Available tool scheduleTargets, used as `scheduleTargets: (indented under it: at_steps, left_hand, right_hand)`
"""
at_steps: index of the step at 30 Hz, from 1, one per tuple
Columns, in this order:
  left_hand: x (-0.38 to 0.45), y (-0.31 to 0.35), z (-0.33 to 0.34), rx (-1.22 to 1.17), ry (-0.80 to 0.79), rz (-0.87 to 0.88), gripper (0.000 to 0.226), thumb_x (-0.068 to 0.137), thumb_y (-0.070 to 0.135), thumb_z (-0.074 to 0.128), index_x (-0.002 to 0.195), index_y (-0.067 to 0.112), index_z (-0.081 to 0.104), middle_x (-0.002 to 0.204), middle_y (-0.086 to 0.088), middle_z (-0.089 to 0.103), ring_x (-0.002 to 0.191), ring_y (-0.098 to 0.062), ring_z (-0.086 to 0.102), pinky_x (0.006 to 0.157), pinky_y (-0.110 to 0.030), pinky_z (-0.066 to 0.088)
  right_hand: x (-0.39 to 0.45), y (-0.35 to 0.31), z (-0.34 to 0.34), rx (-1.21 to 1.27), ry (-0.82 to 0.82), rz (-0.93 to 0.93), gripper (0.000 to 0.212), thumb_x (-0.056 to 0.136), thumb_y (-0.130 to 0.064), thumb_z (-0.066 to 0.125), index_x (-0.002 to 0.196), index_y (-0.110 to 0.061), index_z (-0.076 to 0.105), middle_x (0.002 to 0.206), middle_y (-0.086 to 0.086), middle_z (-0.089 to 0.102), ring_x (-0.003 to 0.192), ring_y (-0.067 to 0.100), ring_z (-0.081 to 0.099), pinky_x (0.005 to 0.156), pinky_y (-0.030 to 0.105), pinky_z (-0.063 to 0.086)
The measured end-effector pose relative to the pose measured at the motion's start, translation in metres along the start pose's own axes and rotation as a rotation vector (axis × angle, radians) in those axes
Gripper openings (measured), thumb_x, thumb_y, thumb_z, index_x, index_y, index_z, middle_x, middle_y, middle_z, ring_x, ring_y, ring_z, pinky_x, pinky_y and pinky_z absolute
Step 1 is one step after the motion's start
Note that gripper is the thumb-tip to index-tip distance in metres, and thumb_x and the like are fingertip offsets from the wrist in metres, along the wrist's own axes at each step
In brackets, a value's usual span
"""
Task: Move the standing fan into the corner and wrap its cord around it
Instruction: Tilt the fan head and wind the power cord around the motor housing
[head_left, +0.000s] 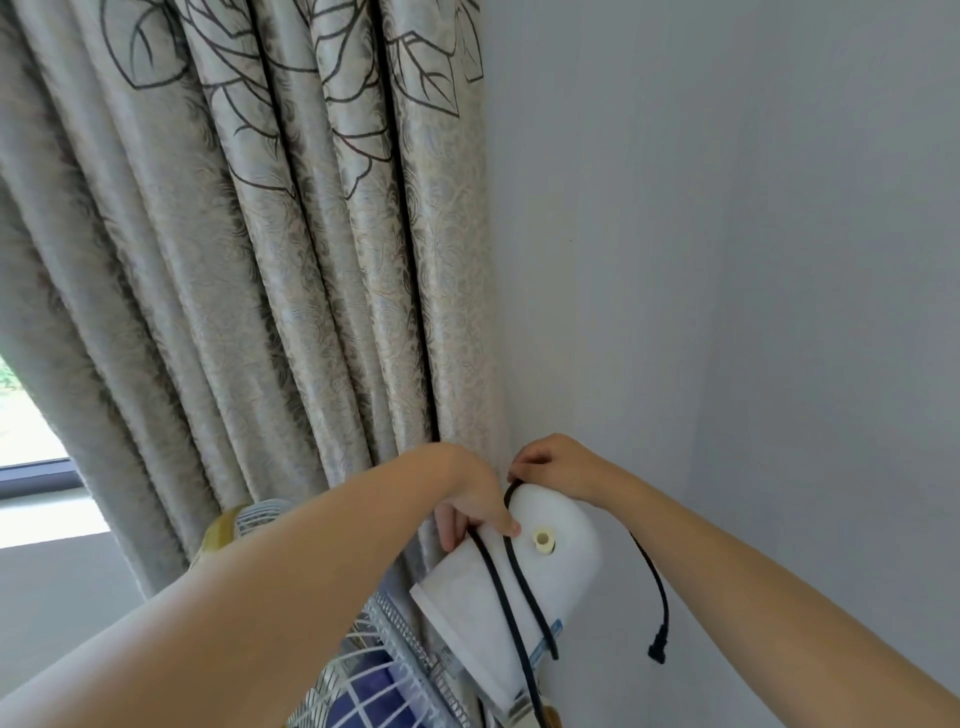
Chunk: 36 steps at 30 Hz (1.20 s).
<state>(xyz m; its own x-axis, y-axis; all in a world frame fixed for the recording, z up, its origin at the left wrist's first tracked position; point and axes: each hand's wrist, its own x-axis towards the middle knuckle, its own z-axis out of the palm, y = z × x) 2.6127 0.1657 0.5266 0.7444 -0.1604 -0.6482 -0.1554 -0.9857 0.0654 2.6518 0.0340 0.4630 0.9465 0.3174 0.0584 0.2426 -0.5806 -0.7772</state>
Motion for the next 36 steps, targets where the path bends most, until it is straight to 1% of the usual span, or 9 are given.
scheduleTargets:
  at_steps: [5, 9, 13, 17, 20, 25, 30, 34, 36]
  left_hand:
    - [-0.003, 0.001, 0.004, 0.010, 0.023, 0.003, 0.059, 0.087, 0.046, 0.044, 0.121, -0.004, 0.047, 0.127, -0.019, 0.056, 0.112, -0.028, 0.058, 0.102, -0.033, 0.040]
    - [-0.005, -0.001, 0.005, 0.007, 0.011, -0.023, 0.061, 0.088, 0.047, 0.040, 0.125, -0.001, 0.042, 0.131, -0.017, 0.053, 0.114, -0.026, 0.057, 0.077, -0.031, 0.041]
    - [-0.008, 0.003, 0.005, 0.027, 0.084, 0.001, 0.059, 0.088, 0.045, 0.043, 0.128, 0.002, 0.039, 0.135, -0.016, 0.046, 0.118, -0.028, 0.049, 0.079, -0.031, 0.039]
    - [-0.009, 0.005, 0.004, -0.036, 0.240, 0.119, 0.042, 0.080, 0.029, 0.062, 0.108, 0.003, 0.046, 0.085, -0.008, 0.055, 0.079, -0.020, 0.053, 0.065, -0.029, 0.046]
    - [-0.007, 0.003, 0.004, -0.194, 0.277, 0.244, 0.026, 0.078, 0.012, 0.065, 0.095, 0.010, 0.044, 0.081, -0.009, 0.054, 0.062, -0.018, 0.054, 0.054, -0.024, 0.049]
    - [-0.002, -0.002, 0.005, -0.117, 0.311, 0.309, 0.005, 0.079, 0.011, 0.063, 0.080, 0.011, 0.058, 0.069, -0.008, 0.057, 0.054, -0.012, 0.052, 0.050, -0.017, 0.046]
    - [-0.002, -0.001, 0.000, 0.153, 0.362, 0.260, 0.037, 0.081, 0.025, 0.060, 0.051, 0.011, 0.044, 0.052, -0.002, 0.039, 0.048, -0.011, 0.036, 0.047, -0.018, 0.028]
    - [-0.008, 0.001, -0.001, 0.243, 0.314, 0.302, 0.030, 0.086, 0.026, 0.053, 0.090, -0.002, 0.061, 0.075, -0.004, 0.051, 0.070, -0.015, 0.046, 0.055, -0.020, 0.031]
    - [-0.008, 0.001, -0.002, 0.248, 0.273, 0.308, 0.026, 0.087, 0.025, 0.051, 0.080, 0.001, 0.057, 0.069, -0.004, 0.049, 0.063, -0.013, 0.044, 0.055, -0.019, 0.031]
  right_hand:
    - [-0.006, 0.014, -0.009, -0.112, -0.078, 0.019, 0.028, 0.091, -0.014, 0.043, 0.096, 0.004, 0.064, 0.089, 0.013, 0.064, 0.075, 0.012, 0.052, 0.058, 0.006, 0.038]
    - [-0.013, 0.017, -0.020, -0.221, -0.169, 0.034, 0.029, 0.092, -0.015, 0.040, 0.107, -0.003, 0.062, 0.106, 0.019, 0.066, 0.079, 0.013, 0.054, 0.070, 0.017, 0.043]
    - [-0.018, 0.016, -0.022, -0.198, -0.173, 0.061, 0.029, 0.092, -0.018, 0.041, 0.109, -0.007, 0.062, 0.088, 0.013, 0.063, 0.069, 0.014, 0.052, 0.063, 0.020, 0.043]
    - [-0.017, 0.016, -0.029, -0.101, -0.120, 0.147, 0.025, 0.086, -0.024, 0.055, 0.090, -0.004, 0.068, 0.062, 0.000, 0.056, 0.051, 0.010, 0.047, 0.050, 0.017, 0.040]
    - [-0.014, 0.018, -0.029, -0.088, -0.078, 0.193, 0.029, 0.081, -0.033, 0.061, 0.065, -0.009, 0.061, 0.055, 0.000, 0.054, 0.047, 0.010, 0.044, 0.045, 0.016, 0.037]
    - [-0.005, 0.023, -0.021, -0.041, -0.054, 0.266, 0.033, 0.078, -0.037, 0.063, 0.072, -0.006, 0.058, 0.057, 0.001, 0.050, 0.047, 0.011, 0.043, 0.045, 0.019, 0.035]
    - [-0.004, 0.033, -0.004, 0.110, -0.132, 0.345, 0.029, 0.080, -0.021, 0.058, 0.054, -0.013, 0.048, 0.054, 0.000, 0.045, 0.039, 0.006, 0.040, 0.038, 0.014, 0.033]
    - [-0.016, 0.045, 0.010, 0.250, -0.129, 0.364, 0.020, 0.082, -0.006, 0.049, 0.091, 0.004, 0.064, 0.083, 0.012, 0.060, 0.062, 0.012, 0.049, 0.058, 0.021, 0.039]
    - [-0.019, 0.054, 0.019, 0.283, -0.093, 0.433, 0.020, 0.084, -0.003, 0.048, 0.084, 0.011, 0.062, 0.083, 0.021, 0.063, 0.061, 0.014, 0.046, 0.056, 0.022, 0.037]
